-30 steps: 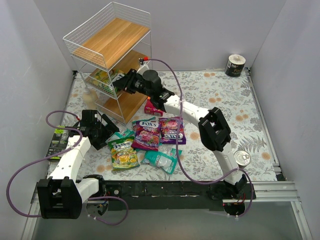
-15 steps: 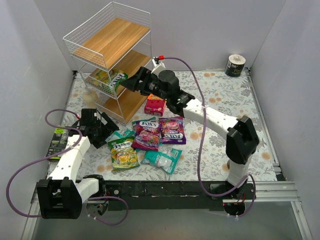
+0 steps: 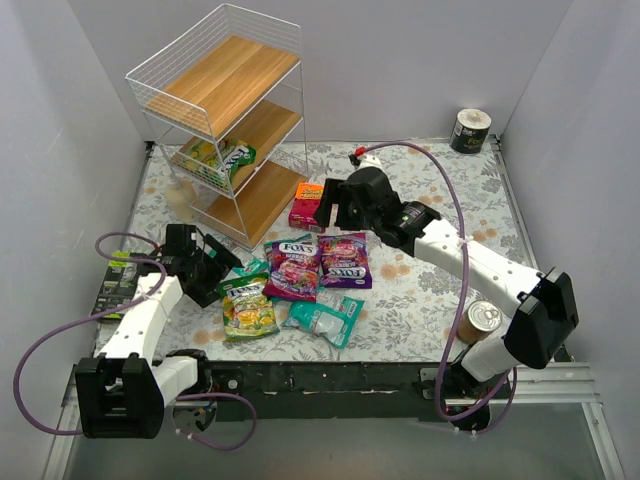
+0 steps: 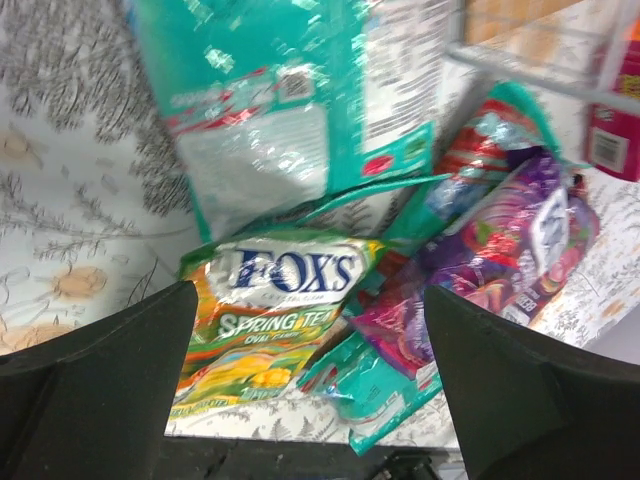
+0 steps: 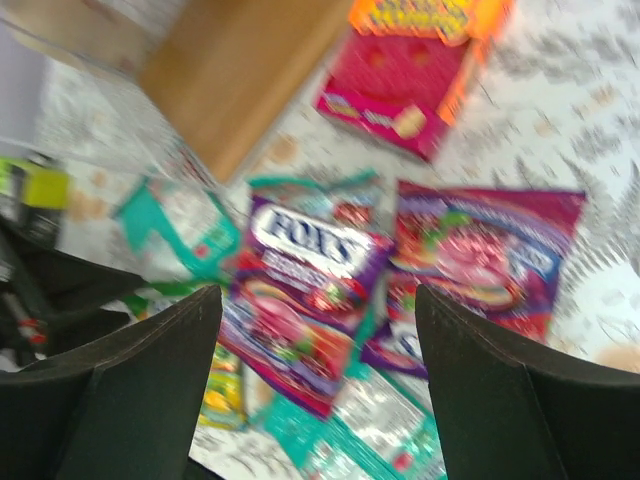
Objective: Place and organize the candy bags onto the shelf
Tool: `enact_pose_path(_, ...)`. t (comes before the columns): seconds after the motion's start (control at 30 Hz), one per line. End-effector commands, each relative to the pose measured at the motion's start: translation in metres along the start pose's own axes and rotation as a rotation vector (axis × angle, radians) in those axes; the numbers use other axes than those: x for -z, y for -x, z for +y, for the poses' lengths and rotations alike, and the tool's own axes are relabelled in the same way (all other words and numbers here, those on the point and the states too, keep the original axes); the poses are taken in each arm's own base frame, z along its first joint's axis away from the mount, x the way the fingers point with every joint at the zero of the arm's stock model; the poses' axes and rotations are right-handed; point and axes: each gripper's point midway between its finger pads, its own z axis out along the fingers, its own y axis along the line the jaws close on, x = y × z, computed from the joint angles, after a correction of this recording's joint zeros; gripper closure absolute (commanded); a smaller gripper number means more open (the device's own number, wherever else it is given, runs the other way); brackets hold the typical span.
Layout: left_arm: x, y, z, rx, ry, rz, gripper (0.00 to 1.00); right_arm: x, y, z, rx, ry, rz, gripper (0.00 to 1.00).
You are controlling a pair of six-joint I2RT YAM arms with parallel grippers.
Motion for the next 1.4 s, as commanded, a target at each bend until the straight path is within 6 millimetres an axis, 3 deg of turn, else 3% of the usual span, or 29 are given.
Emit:
enact_pose_path(0.0, -0.004, -0.02, 0.026, 0.129, 0.104, 0.056, 0.04, 0.014, -0.053, -0.032, 0.097, -0.043, 0.185, 0.17)
enact_pose_path(0.23, -0.007, -0.027, 0.054, 0.171, 0.227, 0.045, 0.05, 0.021, -0.104, -0.017, 0.173, 0.143, 0.418, 0.24)
enact_pose_path(0.3, -0.009, -0.03, 0.05, 0.174, 0.199, 0.062, 0.09, 0.021, -0.118, -0.021, 0.199, 0.149, 0.483, 0.25)
enact_pose_path(0.57, -0.019, -0.079, 0.053, 0.175, 0.123, 0.247, 0.36, 0.033, -0.165, -0.026, 0.264, 0.225, 0.682, 0.26)
enact_pose_path(0.63, -0.015, -0.084, 0.047, 0.151, 0.092, 0.253, 0.37, 0.035, -0.185, -0.033, 0.285, 0.228, 0.728, 0.25)
enact_pose_path(0.87, -0.015, -0.109, 0.028, 0.083, 0.026, 0.342, 0.44, 0.038, -0.222, -0.047, 0.261, 0.228, 0.828, 0.24)
enact_pose_path(1.0, -0.017, -0.117, 0.02, 0.023, 0.0, 0.375, 0.45, 0.034, -0.243, -0.066, 0.256, 0.169, 0.902, 0.25)
enact_pose_path(1.13, -0.016, -0.122, 0.0, -0.046, -0.081, 0.415, 0.45, 0.029, -0.246, -0.098, 0.273, -0.01, 0.891, 0.25)
enact_pose_path(1.23, -0.018, -0.126, -0.019, -0.099, -0.139, 0.431, 0.45, 0.025, -0.242, -0.127, 0.235, -0.164, 0.869, 0.24)
enact_pose_path(1.37, -0.027, -0.131, -0.036, -0.14, -0.166, 0.441, 0.44, 0.018, -0.221, -0.171, 0.132, -0.328, 0.805, 0.24)
